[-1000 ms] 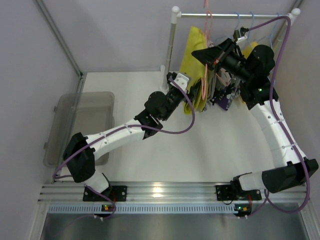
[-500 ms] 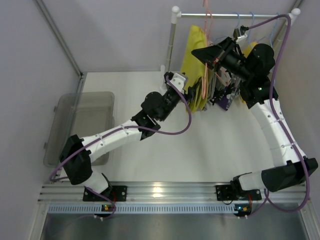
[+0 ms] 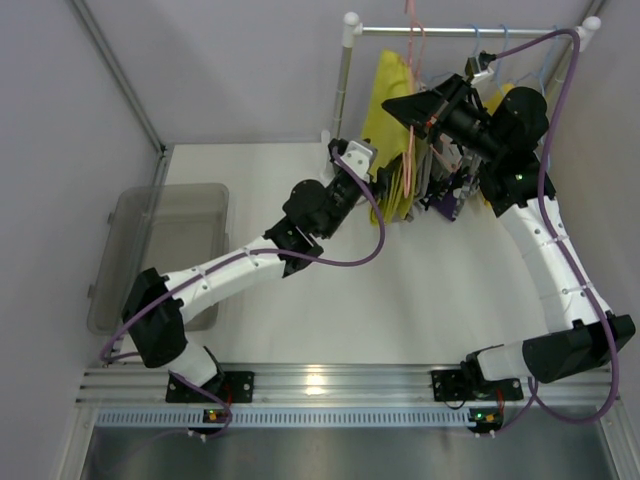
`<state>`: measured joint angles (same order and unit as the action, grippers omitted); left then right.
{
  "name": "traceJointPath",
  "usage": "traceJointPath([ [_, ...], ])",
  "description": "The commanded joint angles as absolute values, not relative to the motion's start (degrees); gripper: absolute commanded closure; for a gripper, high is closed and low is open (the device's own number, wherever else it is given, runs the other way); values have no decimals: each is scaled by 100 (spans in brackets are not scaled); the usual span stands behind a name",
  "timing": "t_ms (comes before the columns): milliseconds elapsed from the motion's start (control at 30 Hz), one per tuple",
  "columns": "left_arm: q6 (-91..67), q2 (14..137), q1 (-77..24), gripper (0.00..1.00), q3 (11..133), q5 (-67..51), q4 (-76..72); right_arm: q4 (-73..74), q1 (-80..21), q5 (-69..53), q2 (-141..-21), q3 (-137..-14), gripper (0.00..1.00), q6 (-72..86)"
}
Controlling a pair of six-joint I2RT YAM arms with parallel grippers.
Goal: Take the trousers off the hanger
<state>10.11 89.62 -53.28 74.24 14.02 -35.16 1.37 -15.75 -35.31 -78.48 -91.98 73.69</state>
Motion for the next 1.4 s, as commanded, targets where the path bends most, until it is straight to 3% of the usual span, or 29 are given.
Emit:
traceJointPath([
  [0, 1107, 9061, -5300, 29, 7690, 1450, -3823, -1134, -1731, -3604, -7638, -9642, 100, 7251],
  [200, 1484, 9552, -5300, 30, 8015, 1862, -3999, -1099, -1767, -3595, -7594, -9703, 100, 7313],
  [433, 1810, 9870, -5273, 41, 8174, 1846, -4491, -932, -1775, -3604, -7480, -9659, 100, 7251],
  [533, 1863, 9888, -5265, 54, 8244, 1846, -4500, -905, -1775, -3595, -7436, -9572, 100, 7233],
  [700, 1864, 9572, -5194, 90, 8218, 1846, -4281, -800, -1732, -3560, -7322, -9317, 100, 7111],
  [767, 1689, 9292, -5151, 98, 8200, 1767, -4000, -730, -1679, -3525, -7269, -9089, 100, 6970],
  [1033, 800, 8149, -5054, 100, 8446, 1169, -2471, -9, -1608, -3375, -7102, -8421, 100, 5749],
  [1367, 220, 7673, -5054, 100, 9527, 844, -1459, 957, -1608, -2945, -7093, -7866, 100, 4668],
])
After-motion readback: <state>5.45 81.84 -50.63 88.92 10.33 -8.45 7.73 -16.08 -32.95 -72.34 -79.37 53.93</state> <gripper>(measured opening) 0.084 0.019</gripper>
